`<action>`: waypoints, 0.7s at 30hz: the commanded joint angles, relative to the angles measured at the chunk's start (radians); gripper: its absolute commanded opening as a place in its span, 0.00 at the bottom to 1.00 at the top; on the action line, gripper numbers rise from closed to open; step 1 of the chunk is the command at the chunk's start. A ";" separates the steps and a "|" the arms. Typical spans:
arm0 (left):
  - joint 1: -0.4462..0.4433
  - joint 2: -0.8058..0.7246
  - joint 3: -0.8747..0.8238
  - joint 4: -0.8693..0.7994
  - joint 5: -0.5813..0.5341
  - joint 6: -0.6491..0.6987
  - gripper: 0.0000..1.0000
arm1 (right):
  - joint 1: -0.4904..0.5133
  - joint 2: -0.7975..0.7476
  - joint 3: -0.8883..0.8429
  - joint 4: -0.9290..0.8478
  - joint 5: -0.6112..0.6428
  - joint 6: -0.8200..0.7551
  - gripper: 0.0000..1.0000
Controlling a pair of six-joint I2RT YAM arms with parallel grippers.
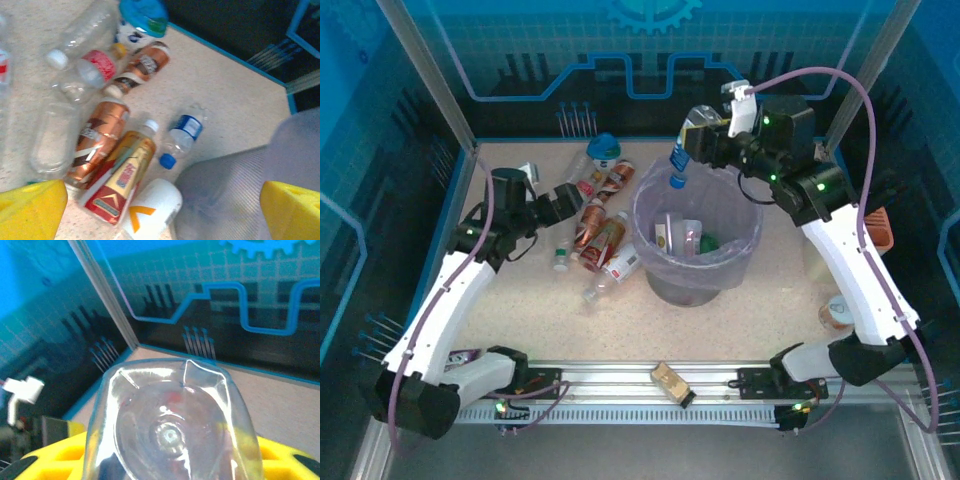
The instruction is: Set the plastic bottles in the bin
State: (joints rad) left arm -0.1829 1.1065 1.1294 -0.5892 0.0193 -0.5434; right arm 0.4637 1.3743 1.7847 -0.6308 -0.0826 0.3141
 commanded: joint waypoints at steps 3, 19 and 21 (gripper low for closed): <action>0.082 0.053 0.005 -0.042 0.006 0.050 0.99 | 0.036 -0.011 -0.093 -0.188 0.180 -0.120 0.41; 0.144 0.294 0.047 -0.031 -0.154 0.203 0.99 | 0.093 0.080 -0.345 -0.289 0.215 0.008 0.43; 0.172 0.327 0.053 -0.006 -0.146 0.213 0.99 | 0.092 0.085 -0.393 -0.263 0.214 0.025 0.43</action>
State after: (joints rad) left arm -0.0479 1.4014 1.1439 -0.6220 -0.1089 -0.3737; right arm 0.5453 1.4487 1.4326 -0.8948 0.1310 0.2874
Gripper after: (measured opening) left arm 0.992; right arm 0.450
